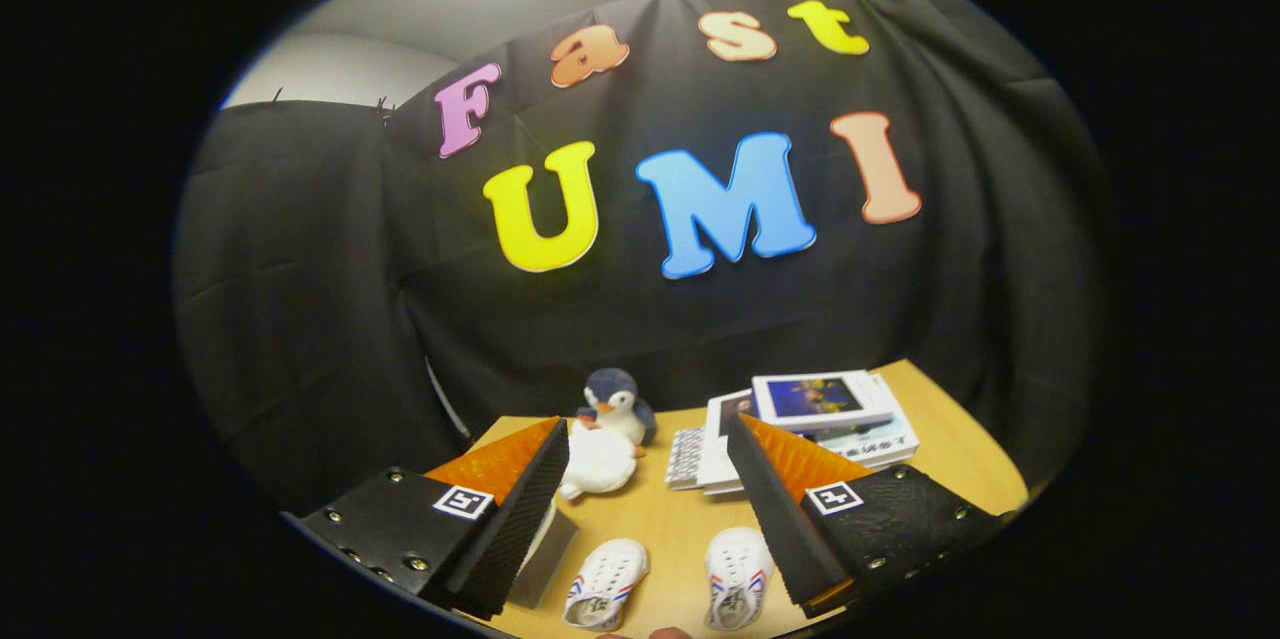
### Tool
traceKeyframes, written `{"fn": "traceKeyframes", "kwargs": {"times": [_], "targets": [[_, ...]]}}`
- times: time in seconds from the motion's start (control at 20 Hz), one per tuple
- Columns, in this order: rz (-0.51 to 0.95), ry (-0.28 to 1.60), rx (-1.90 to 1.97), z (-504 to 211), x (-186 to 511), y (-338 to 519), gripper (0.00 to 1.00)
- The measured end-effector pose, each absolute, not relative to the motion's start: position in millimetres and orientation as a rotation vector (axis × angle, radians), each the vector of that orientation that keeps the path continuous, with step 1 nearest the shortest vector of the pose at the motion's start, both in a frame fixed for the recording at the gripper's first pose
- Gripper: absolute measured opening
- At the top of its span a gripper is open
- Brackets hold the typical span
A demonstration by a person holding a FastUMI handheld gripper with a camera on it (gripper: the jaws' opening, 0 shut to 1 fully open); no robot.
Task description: Open the storage box then place both shoes into the box .Put the left shoe in first, then the right shoe, with the right side of both shoes facing outward in a uniform manner.
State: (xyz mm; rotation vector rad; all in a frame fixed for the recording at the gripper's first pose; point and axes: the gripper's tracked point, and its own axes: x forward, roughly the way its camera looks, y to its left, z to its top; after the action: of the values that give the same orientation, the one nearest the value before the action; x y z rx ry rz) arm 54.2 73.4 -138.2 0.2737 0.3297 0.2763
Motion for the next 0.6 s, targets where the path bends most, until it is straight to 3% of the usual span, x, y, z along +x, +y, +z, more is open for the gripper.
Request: {"fn": "traceKeyframes", "kwargs": {"times": [0.6], "targets": [[0.558, 0.679, 0.555, -238, 45, 166, 0.97]]}}
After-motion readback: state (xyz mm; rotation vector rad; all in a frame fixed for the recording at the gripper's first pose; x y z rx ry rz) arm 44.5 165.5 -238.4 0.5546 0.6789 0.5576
